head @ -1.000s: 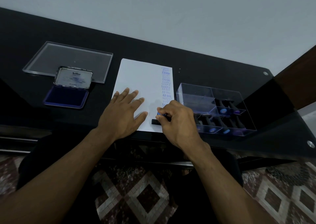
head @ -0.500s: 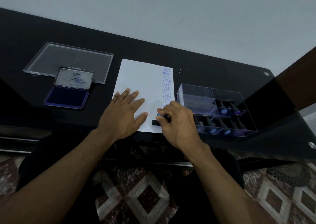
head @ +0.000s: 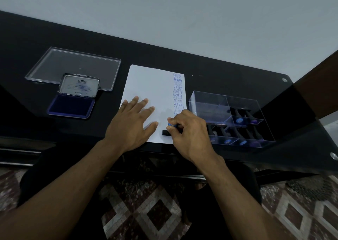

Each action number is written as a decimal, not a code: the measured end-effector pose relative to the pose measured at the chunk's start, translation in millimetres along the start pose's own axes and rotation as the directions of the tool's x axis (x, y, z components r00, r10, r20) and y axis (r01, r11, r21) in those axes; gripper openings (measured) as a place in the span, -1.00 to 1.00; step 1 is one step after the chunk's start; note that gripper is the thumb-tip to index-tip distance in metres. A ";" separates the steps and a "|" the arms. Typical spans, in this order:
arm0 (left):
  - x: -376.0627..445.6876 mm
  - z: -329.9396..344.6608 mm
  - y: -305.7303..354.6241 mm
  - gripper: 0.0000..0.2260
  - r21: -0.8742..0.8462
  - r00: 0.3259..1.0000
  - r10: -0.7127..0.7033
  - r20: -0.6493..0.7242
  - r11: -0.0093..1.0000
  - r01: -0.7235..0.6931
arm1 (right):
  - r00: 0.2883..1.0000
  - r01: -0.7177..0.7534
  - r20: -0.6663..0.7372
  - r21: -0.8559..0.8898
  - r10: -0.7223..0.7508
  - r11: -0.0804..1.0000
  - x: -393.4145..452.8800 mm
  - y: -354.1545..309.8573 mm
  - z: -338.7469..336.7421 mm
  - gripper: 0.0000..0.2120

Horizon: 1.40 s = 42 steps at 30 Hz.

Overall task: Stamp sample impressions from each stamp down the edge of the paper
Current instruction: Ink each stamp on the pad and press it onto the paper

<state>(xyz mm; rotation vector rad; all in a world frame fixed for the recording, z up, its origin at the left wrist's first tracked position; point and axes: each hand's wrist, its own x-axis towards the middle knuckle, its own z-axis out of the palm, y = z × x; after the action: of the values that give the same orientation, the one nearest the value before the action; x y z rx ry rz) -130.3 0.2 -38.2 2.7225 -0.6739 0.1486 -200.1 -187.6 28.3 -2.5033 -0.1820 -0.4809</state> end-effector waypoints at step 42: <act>2.0 -2.7 0.5 -0.39 -0.009 1.000 0.000 0.028 1.000 0.001 | 0.719 -0.410 -0.188 0.662 0.669 0.627 15.0 9.1 -24.9 -0.92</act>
<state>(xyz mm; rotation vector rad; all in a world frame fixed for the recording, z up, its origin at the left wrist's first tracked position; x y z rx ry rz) -128.8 -0.2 -35.1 2.7208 -0.6802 0.1073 -191.6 -208.8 48.4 -1.6571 0.5463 -0.5751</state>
